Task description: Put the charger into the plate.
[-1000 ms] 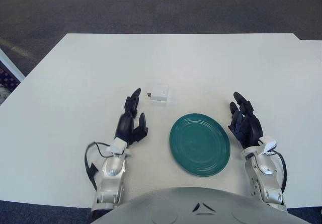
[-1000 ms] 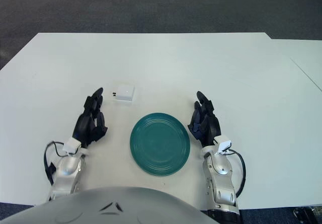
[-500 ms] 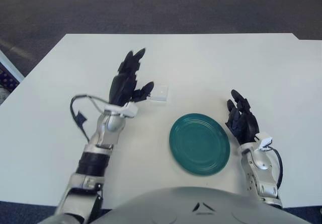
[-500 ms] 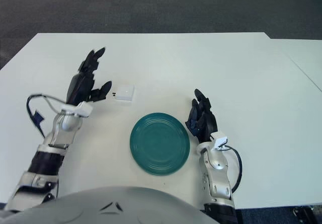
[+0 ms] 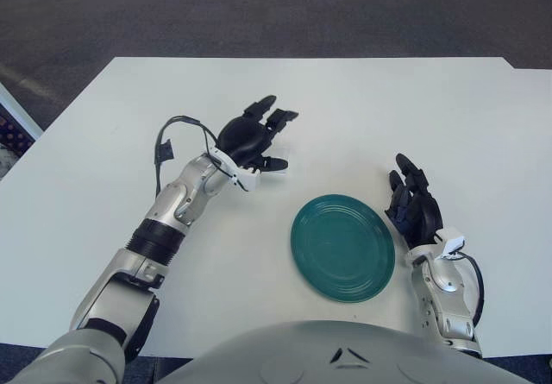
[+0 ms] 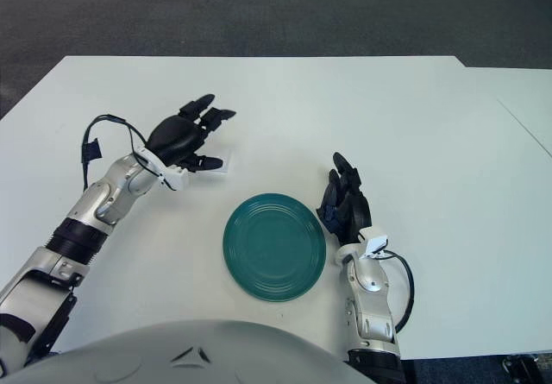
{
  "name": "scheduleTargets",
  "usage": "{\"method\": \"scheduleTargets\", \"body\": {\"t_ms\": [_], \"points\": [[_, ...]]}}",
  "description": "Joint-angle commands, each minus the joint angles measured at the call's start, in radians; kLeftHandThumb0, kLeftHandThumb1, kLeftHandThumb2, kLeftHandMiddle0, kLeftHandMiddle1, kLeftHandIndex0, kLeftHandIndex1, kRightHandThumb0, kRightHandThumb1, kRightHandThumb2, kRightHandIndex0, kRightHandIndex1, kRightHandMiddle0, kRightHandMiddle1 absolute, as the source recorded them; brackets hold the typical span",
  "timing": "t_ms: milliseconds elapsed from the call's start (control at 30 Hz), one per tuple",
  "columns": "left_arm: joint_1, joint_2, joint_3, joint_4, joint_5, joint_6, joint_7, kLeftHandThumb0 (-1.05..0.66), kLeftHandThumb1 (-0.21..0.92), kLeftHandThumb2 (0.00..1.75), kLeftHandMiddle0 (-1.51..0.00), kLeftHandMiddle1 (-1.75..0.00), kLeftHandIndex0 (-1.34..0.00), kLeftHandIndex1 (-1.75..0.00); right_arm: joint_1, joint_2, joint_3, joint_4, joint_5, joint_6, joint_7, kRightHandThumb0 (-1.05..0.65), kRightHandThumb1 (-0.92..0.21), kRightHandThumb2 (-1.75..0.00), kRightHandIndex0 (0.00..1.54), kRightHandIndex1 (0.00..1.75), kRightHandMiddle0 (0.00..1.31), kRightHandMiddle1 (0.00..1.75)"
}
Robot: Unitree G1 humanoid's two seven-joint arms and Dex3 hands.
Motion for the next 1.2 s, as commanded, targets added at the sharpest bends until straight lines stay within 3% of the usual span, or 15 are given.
{"method": "scheduleTargets", "body": {"t_ms": [0, 267, 500, 700, 933, 1167], "points": [[-0.048, 0.032, -0.031, 0.055, 0.012, -0.026, -0.003, -1.05, 0.92, 0.55, -0.08, 0.0, 0.0, -0.78, 0.054, 0.012, 0.013, 0.039, -0.016, 0.053, -0.01, -0.9, -0.92, -0.85, 0.05, 0.0, 0.0, 0.35], [-0.112, 0.052, -0.092, 0.143, 0.024, -0.068, -0.011, -1.05, 0.92, 0.57, -0.04, 0.0, -0.06, -0.87, 0.069, 0.016, 0.016, 0.029, -0.02, 0.057, -0.016, -0.91, -0.92, -0.86, 0.04, 0.0, 0.0, 0.33], [-0.164, 0.037, -0.137, 0.19, 0.029, -0.025, -0.097, -1.05, 0.92, 0.56, -0.01, 0.0, -0.1, -0.9, 0.071, 0.016, 0.011, 0.04, -0.018, 0.046, -0.014, -0.91, -0.92, -0.86, 0.04, 0.0, 0.0, 0.34], [-0.185, 0.023, -0.164, 0.214, 0.042, 0.023, -0.129, -1.05, 0.92, 0.53, 0.0, 0.0, -0.06, -0.9, 0.07, 0.017, 0.013, 0.048, -0.022, 0.035, -0.014, -0.91, -0.92, -0.86, 0.04, 0.0, 0.0, 0.35], [-0.224, 0.009, -0.209, 0.264, 0.085, 0.077, -0.131, -1.05, 0.92, 0.5, 0.0, 0.0, 0.0, -0.78, 0.067, 0.016, 0.014, 0.053, -0.024, 0.033, -0.017, -0.89, -0.92, -0.87, 0.04, 0.0, 0.0, 0.34], [-0.251, -0.021, -0.23, 0.346, 0.122, 0.141, -0.053, -1.05, 0.92, 0.54, 0.0, 0.0, 0.0, -0.64, 0.068, 0.014, 0.014, 0.057, -0.031, 0.032, -0.021, -0.88, -0.92, -0.88, 0.04, 0.0, 0.0, 0.33]]}}
